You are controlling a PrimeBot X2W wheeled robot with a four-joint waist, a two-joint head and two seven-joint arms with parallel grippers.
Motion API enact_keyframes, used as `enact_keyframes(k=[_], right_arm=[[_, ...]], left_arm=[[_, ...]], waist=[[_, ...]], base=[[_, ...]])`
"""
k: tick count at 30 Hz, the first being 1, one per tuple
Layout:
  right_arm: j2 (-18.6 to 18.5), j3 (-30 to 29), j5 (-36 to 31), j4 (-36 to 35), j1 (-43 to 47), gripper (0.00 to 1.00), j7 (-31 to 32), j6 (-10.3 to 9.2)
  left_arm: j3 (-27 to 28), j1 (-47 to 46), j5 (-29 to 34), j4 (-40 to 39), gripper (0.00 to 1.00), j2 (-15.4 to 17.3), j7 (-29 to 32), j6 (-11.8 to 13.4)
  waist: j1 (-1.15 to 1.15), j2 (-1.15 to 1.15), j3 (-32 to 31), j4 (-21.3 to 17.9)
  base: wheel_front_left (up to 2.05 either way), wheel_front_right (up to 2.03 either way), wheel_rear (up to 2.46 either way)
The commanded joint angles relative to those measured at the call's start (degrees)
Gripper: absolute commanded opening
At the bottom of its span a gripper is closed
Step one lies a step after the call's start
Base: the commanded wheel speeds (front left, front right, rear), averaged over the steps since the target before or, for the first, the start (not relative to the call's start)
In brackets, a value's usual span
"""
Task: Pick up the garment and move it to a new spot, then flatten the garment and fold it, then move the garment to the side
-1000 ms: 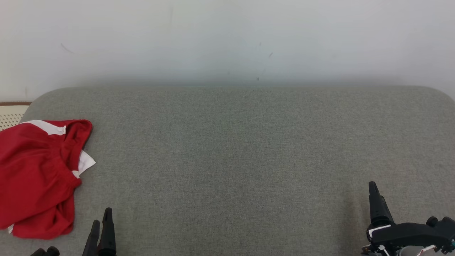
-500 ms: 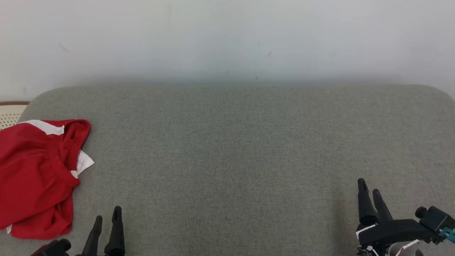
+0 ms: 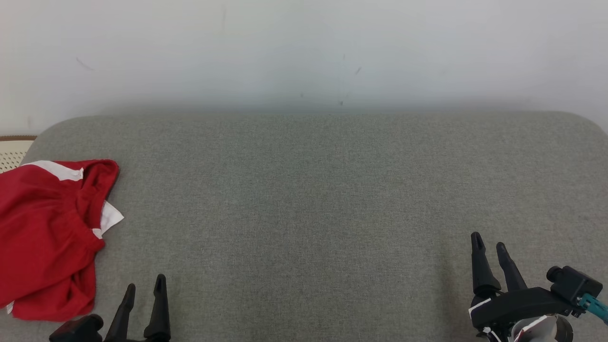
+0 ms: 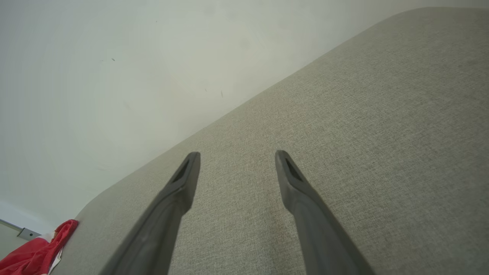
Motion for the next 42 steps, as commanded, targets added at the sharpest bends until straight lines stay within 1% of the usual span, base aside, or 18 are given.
enact_keyframes(k=[1,13,23,27,34,42], right_arm=[[-0.57,0.34,-1.51,-0.41,-0.69,1.0,-0.5,0.02],[-0.86,1.63,-7.52,0.03,-0.9,1.0,-2.24,0.03],[-1.01,2.42,-12.19,1.08,-0.85,1.0,-3.5,0.03],[-1.73,3.6,-15.2,1.53,-0.96,1.0,-3.98,0.03],[-1.44,3.49,-19.42,1.99,-0.52,1.0,-4.76,0.04],[-1.16,3.09,-24.48,2.93,-0.65,1.0,-5.71,0.04]], left_arm=[[-0.2,-1.17,1.84,-0.53,1.0,0.7,-0.73,0.18],[0.07,-1.33,8.49,-0.64,1.0,0.69,-2.27,1.11],[0.95,-0.76,12.8,-0.14,1.0,0.19,-3.56,1.87],[0.79,-0.47,15.49,0.57,1.0,0.22,-3.99,1.95],[0.59,-0.3,18.61,1.07,1.0,0.25,-4.68,2.42],[0.03,-0.45,22.96,1.13,1.0,0.68,-5.69,4.04]], waist=[[0.0,0.0,0.01,-0.04],[0.0,0.0,-0.01,-0.12],[0.0,0.0,-0.13,-0.2],[0.0,0.0,-0.22,-0.2],[0.0,0.0,-0.27,-0.16],[0.0,0.0,-0.32,-0.47]], base=[[0.0,0.0,0.0],[0.0,0.0,0.0],[0.0,0.0,0.0],[0.0,0.0,0.0],[0.0,0.0,0.0],[0.0,0.0,0.0]])
